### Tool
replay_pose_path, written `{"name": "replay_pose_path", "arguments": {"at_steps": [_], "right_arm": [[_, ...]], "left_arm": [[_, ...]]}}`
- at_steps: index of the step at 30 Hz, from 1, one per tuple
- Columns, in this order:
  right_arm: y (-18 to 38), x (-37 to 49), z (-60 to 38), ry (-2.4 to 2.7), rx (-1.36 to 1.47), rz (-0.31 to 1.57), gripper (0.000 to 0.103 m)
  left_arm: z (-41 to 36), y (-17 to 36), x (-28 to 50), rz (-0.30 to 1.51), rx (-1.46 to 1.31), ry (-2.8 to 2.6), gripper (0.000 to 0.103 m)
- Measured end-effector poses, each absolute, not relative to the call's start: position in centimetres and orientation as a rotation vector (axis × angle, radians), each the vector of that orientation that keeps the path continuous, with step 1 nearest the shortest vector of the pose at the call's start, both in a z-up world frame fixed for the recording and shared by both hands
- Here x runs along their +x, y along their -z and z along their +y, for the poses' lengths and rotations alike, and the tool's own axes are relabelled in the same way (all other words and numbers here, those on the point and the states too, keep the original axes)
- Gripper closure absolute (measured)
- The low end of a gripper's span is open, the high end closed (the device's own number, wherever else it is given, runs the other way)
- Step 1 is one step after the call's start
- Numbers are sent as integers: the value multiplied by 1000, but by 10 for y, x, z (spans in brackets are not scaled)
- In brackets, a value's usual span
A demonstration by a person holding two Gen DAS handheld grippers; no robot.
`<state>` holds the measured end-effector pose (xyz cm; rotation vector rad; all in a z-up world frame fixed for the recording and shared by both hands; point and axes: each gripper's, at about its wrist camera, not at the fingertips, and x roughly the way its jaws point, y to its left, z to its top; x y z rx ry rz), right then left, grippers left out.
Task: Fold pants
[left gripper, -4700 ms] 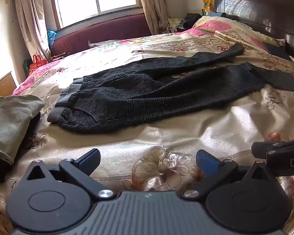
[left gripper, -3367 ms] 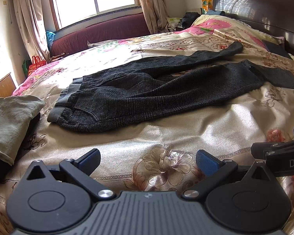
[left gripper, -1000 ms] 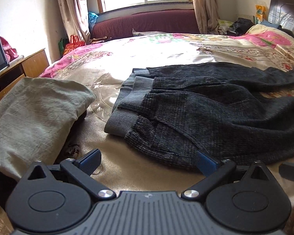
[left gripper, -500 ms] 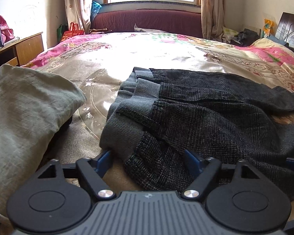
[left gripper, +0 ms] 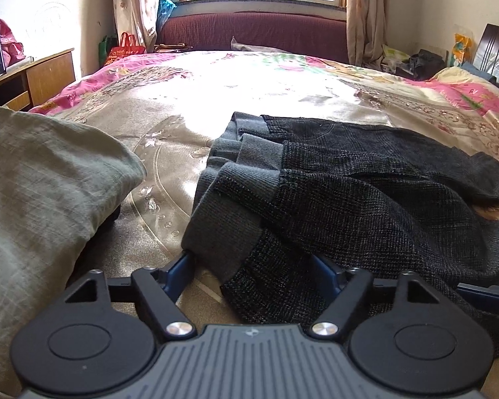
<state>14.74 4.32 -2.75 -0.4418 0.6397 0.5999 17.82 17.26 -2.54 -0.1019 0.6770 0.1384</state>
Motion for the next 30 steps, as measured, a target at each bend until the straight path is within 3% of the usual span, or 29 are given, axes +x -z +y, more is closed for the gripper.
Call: {"name": "replay_pose_path", "arguments": {"at_steps": [1, 2, 7, 10, 17, 21, 30], "right_arm": [[27, 149, 42, -601, -429, 650, 31], [27, 149, 42, -602, -420, 655, 33], [19, 137, 39, -622, -384, 671, 61], [8, 131, 38, -662, -319, 698, 69], [8, 105, 57, -777, -296, 748, 71], [5, 98, 59, -778, -261, 768, 60], [-36, 102, -110, -385, 43, 714, 59]], "left_arm": [[173, 23, 176, 672, -96, -144, 47], [174, 21, 173, 669, -93, -142, 50], [184, 14, 151, 638, -158, -131, 62], [190, 5, 132, 618, -160, -141, 65], [209, -8, 93, 633, -113, -196, 67], [211, -2, 90, 695, -57, -257, 67], [165, -28, 66, 622, 44, -168, 67]]}}
